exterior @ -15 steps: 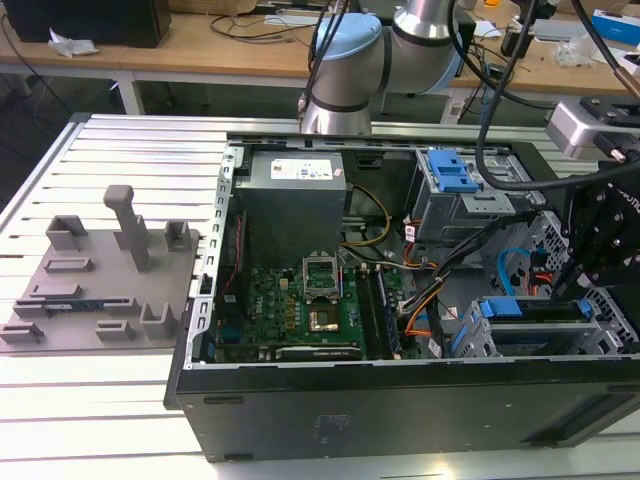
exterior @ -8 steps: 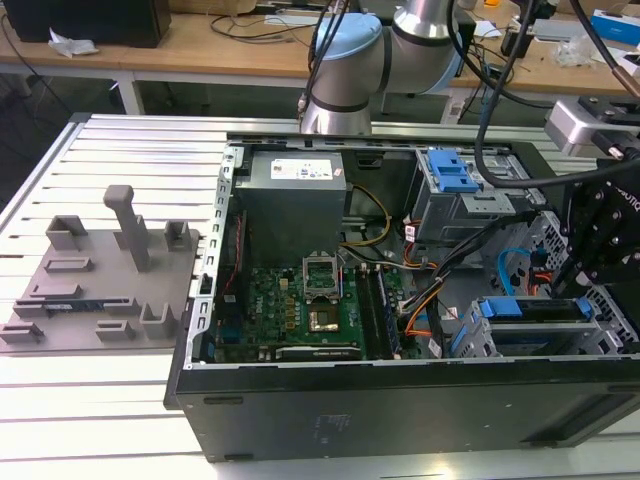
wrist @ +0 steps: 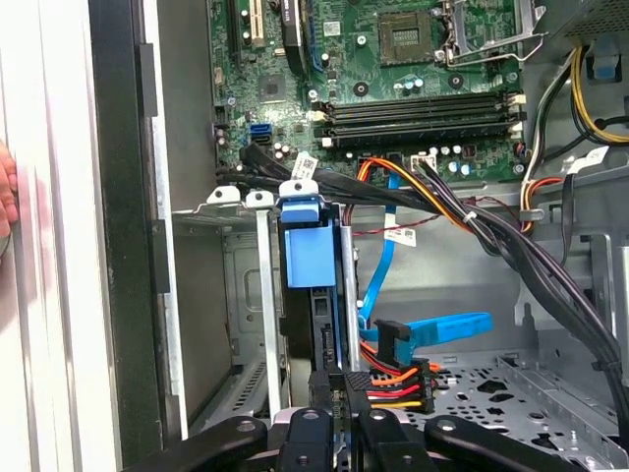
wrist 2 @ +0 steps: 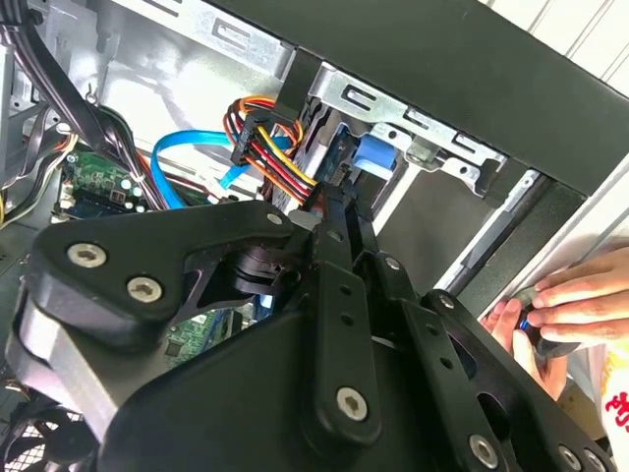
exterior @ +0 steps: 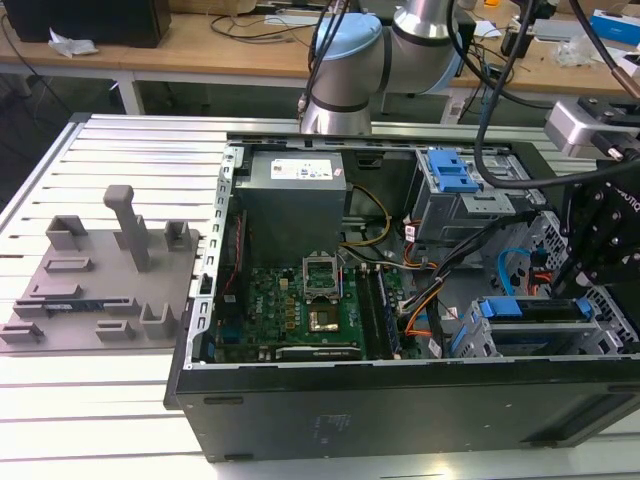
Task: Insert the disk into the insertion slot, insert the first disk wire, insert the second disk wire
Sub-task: 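Insert the first disk wire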
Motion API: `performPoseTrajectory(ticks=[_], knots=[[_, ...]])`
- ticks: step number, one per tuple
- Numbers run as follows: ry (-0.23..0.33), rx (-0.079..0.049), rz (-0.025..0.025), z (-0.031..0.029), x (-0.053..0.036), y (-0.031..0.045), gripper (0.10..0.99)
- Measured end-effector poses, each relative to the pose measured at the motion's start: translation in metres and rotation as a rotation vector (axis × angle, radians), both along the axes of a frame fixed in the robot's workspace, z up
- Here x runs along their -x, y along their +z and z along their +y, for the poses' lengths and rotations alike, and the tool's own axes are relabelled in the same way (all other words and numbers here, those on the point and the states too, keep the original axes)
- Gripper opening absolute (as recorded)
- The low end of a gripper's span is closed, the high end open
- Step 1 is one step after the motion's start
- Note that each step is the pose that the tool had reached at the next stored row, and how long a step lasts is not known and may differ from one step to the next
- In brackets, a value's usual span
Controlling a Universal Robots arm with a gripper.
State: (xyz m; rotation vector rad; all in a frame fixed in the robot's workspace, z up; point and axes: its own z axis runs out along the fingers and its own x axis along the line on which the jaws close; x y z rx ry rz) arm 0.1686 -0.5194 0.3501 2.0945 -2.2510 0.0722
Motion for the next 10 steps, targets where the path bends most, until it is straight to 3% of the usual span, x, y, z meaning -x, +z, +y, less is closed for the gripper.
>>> performPoseTrajectory(ticks=[10], knots=[[0.000, 0.000, 0.0000, 0.0000, -0.0006, -0.0061, 0.169]])
